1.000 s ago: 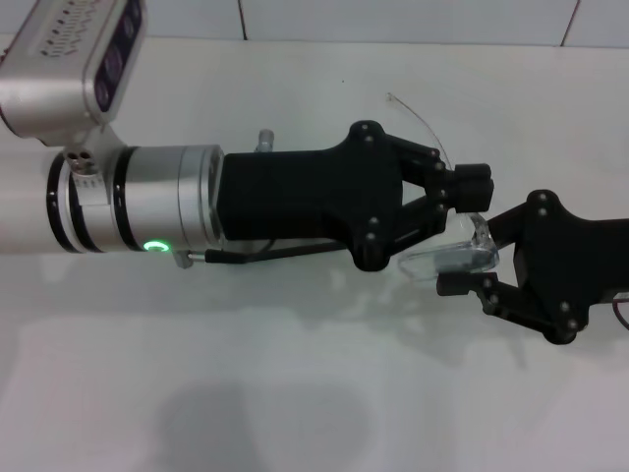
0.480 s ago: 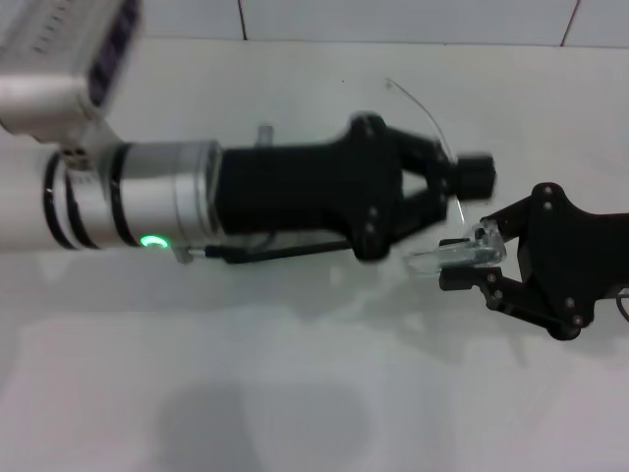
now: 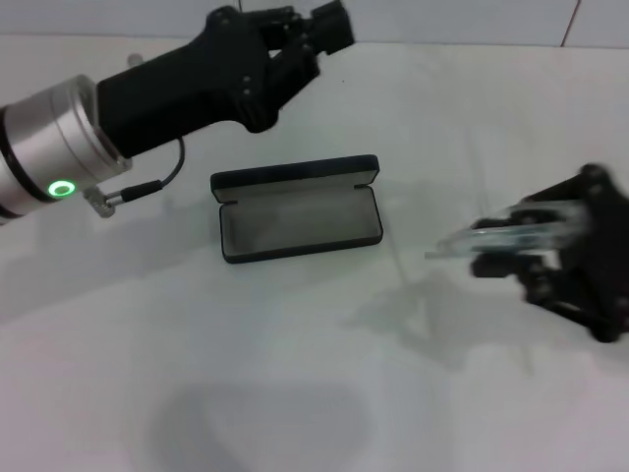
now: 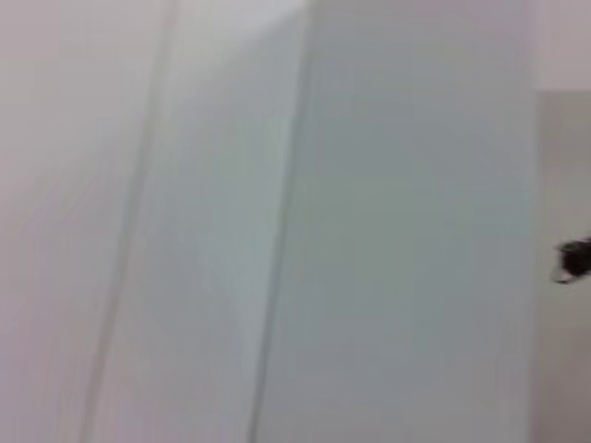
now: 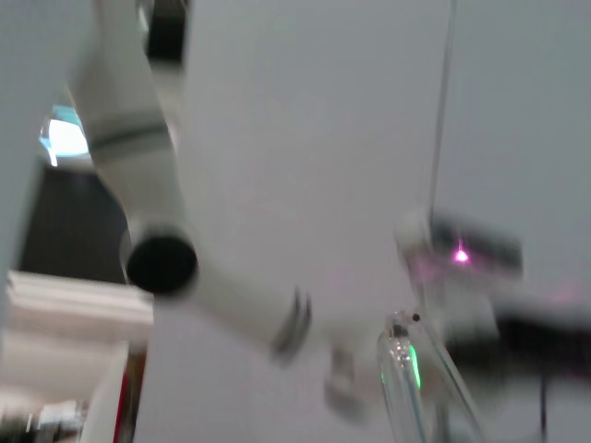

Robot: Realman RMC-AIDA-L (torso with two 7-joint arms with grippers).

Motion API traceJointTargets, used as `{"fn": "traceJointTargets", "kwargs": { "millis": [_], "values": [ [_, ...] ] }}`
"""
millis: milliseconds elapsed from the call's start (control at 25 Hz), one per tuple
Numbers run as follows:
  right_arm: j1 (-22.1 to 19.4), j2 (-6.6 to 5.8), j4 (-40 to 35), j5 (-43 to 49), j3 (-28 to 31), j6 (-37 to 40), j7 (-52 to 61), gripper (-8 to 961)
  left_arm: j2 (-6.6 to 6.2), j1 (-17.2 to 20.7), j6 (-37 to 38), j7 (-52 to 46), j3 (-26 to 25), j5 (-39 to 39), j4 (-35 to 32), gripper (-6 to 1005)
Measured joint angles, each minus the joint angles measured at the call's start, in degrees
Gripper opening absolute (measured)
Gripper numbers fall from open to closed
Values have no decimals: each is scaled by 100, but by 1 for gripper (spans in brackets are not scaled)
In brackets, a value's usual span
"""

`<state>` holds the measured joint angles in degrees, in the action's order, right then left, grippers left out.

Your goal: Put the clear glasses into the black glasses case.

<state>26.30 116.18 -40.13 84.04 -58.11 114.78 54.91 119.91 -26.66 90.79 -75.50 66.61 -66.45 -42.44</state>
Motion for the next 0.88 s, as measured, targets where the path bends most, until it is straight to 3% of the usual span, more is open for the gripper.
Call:
{"fn": "traceJointTargets", "kwargs": {
  "millis": [240, 520, 880],
  "values": [
    [47, -29, -62, -788, -336, 815, 53, 124, -22, -145, -120, 219, -41, -24, 524, 64],
    [200, -20, -47, -889, -815, 558, 61, 127, -21, -254, -11, 234, 728, -31, 247, 64],
    [267, -30, 15, -875, -1275, 83, 72, 130, -17, -179, 417, 282, 967, -73, -87, 64]
  ]
}}
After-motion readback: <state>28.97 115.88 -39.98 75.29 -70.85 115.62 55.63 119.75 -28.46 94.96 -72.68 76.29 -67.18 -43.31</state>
